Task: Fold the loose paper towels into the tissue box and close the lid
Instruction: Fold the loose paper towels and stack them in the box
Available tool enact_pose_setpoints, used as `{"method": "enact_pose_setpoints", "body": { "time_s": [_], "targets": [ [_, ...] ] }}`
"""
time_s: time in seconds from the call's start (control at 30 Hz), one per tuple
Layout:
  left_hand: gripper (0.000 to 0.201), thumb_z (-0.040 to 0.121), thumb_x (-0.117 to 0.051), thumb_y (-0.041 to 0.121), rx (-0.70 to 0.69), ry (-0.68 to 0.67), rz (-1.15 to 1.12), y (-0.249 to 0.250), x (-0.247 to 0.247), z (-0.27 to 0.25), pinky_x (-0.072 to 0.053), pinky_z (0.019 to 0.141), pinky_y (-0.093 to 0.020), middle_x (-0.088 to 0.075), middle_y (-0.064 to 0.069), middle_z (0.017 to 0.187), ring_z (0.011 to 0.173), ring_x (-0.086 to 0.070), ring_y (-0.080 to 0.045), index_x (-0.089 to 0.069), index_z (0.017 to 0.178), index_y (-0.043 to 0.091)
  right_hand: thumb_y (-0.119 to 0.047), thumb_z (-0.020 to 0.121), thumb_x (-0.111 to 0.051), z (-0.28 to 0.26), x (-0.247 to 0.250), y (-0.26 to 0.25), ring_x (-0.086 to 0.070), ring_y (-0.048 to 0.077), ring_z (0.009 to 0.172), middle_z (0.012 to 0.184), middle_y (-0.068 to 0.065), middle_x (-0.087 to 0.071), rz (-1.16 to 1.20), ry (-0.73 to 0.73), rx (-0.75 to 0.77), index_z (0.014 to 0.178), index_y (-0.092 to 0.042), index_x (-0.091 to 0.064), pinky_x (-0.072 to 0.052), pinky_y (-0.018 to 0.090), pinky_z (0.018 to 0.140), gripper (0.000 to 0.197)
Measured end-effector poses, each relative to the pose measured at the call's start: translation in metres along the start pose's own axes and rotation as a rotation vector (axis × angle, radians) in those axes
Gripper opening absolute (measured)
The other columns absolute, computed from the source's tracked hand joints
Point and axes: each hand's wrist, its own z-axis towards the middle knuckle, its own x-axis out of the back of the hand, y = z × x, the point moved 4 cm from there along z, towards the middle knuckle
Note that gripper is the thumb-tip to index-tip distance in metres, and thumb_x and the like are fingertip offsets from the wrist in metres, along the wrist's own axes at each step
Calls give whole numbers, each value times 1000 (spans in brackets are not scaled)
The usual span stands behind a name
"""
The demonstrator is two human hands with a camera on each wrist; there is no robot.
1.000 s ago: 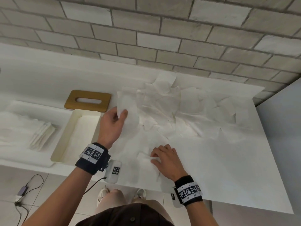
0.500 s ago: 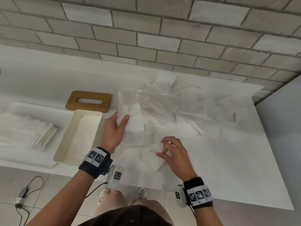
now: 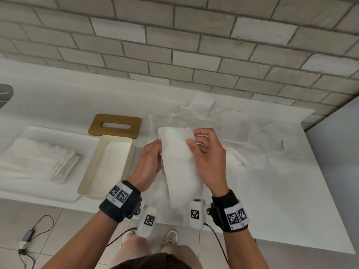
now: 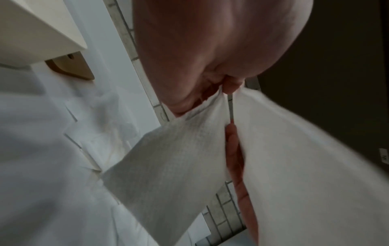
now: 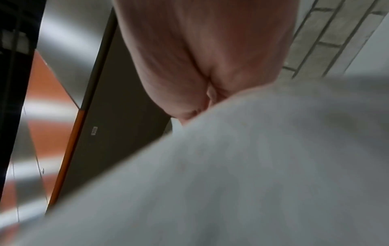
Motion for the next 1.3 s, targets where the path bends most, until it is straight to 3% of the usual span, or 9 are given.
{"method": "enact_pose_setpoints", "body": {
  "time_s": [0.17, 0.27, 0.47, 0.67, 0.77, 0.93, 1.07, 1.17, 1.3],
  "targets": [
    [43, 116, -37, 35, 36, 8, -39, 13, 21, -12, -49, 111, -48, -76, -10, 128, 124, -69, -27, -74, 127, 17, -18, 104, -73, -11, -27, -10, -77, 8, 99, 109, -12, -78, -110, 55, 72, 114, -19, -64, -57, 16, 79, 14],
    [51, 112, -40, 53, 37, -12, -22, 21, 40, -20, -48, 110, -50, -76, -12, 128, 124, -69, -28, -74, 128, 19, -19, 105, -71, -20, -52, -18, -77, 5, 98, 109, -12, -77, -167, 60, 80, 116, -20, -63, -61, 22, 80, 13],
    [30, 111, -53, 41, -162, 15, 191, 42, 83, -29, -56, 101, -61, -76, -2, 124, 117, -73, -25, -67, 133, 24, -25, 106, -70, -41, -102, -46, -76, 6, 89, 105, -9, -76, -97, 89, 27, 117, -21, -60, -60, 27, 74, 16],
    [30, 113, -49, 36, -211, -19, 265, 69, 127, -23, -56, 103, -59, -74, 0, 128, 121, -71, -23, -62, 137, 25, -29, 103, -73, -55, -144, -56, -68, 16, 119, 135, -10, -61, -21, 211, 50, 134, -23, -47, -58, 35, 98, 41],
    [31, 114, -47, 33, -213, -37, 210, 82, 151, -17, -55, 106, -51, -73, -1, 132, 126, -68, -24, -61, 139, 21, -36, 108, -62, -62, -170, -48, -65, 15, 124, 137, -1, -60, -22, 52, 35, 136, -34, -33, -54, 36, 102, 40],
    [29, 114, -46, 32, -232, 9, 201, 92, 190, 8, -60, 95, -39, -74, -4, 125, 116, -72, -21, -60, 134, 15, -24, 114, -51, -85, -210, -25, -49, 6, 65, 91, -4, -59, -101, -67, -22, 116, -27, -46, -41, 23, 63, 6],
    [18, 114, -47, 27, -251, 11, 542, 92, 214, 27, -52, 82, -15, -69, 11, 115, 101, -69, -2, -56, 129, 21, -14, 108, -60, -92, -233, -9, -56, 5, 68, 87, -11, -62, -242, -72, -100, 111, -22, -61, -42, 11, 63, 9],
    [29, 107, -59, 13, -377, 38, 945, 82, 234, 40, -49, 97, -27, -63, -1, 131, 117, -63, -19, -51, 135, 13, -13, 107, -61, -90, -255, 12, -67, 4, 83, 105, -2, -65, -388, -210, -265, 121, -18, -61, -55, 15, 76, 15],
    [33, 101, -64, 6, -486, -65, 1176, 60, 237, 43, -49, 103, -38, -60, -7, 132, 122, -59, -24, -55, 132, 13, -4, 108, -50, -93, -280, 28, -62, 34, 118, 137, 19, -54, -648, -437, -439, 136, -4, -50, -52, 36, 101, 29]
  ]
}}
